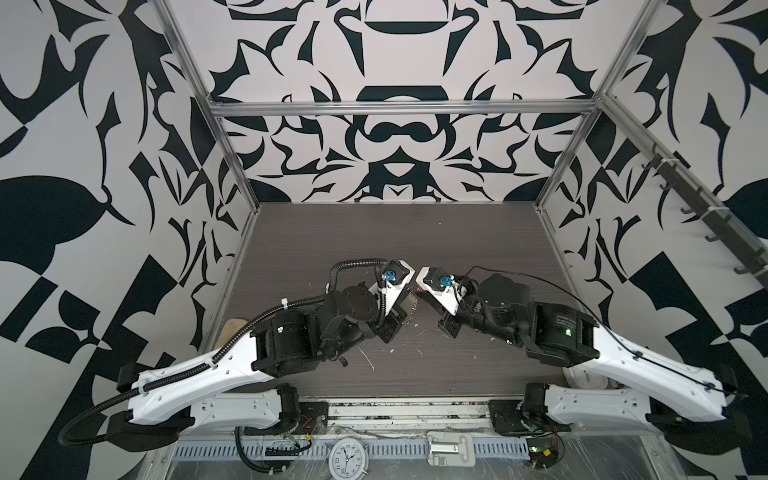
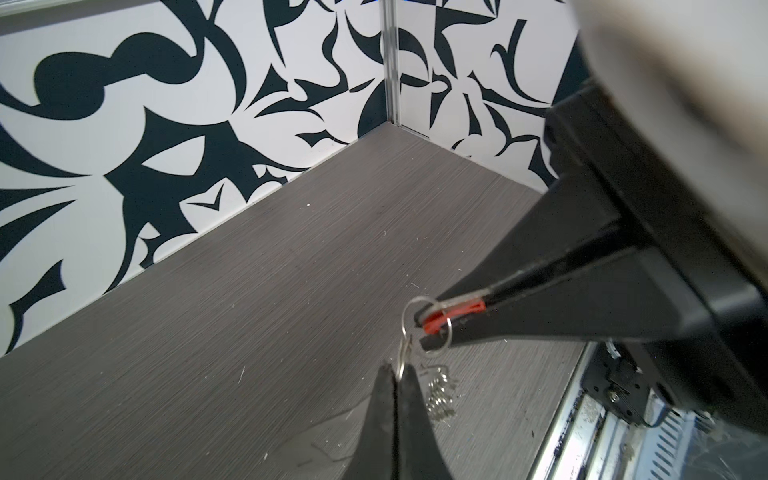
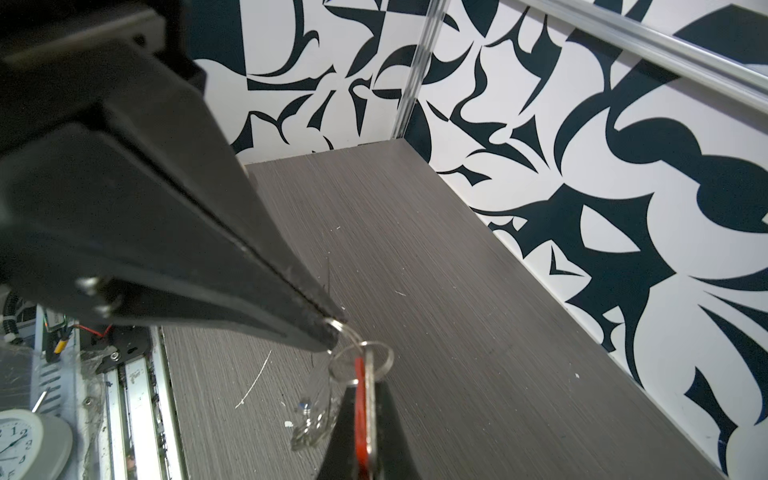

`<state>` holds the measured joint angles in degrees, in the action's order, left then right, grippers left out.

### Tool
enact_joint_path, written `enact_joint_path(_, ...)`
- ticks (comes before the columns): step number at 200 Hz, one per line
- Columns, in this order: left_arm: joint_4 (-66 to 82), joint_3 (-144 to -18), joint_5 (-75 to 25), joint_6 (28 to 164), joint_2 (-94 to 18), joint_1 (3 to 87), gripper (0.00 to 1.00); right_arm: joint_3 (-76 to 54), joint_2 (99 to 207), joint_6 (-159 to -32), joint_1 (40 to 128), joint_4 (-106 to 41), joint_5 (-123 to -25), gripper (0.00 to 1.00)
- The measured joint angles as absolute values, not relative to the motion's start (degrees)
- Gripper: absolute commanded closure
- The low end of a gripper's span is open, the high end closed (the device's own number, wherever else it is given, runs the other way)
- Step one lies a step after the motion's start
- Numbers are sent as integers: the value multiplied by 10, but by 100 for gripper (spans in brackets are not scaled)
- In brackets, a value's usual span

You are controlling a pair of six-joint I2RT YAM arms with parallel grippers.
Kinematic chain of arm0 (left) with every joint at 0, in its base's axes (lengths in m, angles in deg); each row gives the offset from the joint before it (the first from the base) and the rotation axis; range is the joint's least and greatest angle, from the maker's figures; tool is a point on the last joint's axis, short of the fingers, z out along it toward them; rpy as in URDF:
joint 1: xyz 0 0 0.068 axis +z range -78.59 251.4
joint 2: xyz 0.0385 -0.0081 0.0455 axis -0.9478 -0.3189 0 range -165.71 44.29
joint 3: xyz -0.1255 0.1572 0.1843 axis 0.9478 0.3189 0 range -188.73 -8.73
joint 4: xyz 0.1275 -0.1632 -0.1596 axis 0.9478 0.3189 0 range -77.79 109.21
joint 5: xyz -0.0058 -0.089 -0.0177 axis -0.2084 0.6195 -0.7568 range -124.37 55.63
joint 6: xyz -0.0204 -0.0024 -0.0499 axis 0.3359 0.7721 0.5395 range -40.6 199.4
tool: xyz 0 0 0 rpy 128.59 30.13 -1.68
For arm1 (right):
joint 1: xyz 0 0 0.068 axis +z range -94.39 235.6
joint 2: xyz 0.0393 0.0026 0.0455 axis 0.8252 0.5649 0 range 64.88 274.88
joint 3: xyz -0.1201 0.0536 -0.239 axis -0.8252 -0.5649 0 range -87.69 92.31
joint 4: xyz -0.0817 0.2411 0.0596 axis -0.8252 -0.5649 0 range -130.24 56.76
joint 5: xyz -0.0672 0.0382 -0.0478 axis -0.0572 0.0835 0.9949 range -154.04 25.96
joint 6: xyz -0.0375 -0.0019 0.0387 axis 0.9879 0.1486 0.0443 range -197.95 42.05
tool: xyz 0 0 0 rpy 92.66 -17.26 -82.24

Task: Remove the keys from the keyring

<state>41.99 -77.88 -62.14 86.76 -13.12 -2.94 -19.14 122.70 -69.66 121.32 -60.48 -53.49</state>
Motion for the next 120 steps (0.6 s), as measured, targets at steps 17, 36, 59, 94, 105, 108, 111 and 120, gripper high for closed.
enact_joint_path(17, 415, -774, -588, 860, -124, -21, 100, -177, 1230, -680, 1213, -625, -548, 100)
enact_joint_path(36, 413, -767, -551, 853, -114, -10, 100, -166, 1231, -661, 1213, -644, -563, 100)
enact_joint_path(59, 406, -759, -507, 847, -102, 2, 100, -149, 1231, -638, 1213, -669, -581, 100)
enact_joint_path(94, 394, -759, -489, 844, -99, 7, 100, -119, 1239, -618, 1213, -699, -591, 100)
enact_joint_path(105, 394, -759, -493, 845, -101, 9, 100, -112, 1248, -616, 1213, -702, -590, 100)
enact_joint_path(108, 394, -759, -494, 844, -102, 9, 100, -111, 1250, -616, 1213, -704, -589, 100)
enact_joint_path(111, 395, -759, -495, 845, -103, 10, 100, -109, 1253, -616, 1212, -705, -588, 100)
enact_joint_path(120, 397, -759, -498, 844, -106, 11, 100, -105, 1260, -615, 1212, -707, -588, 100)
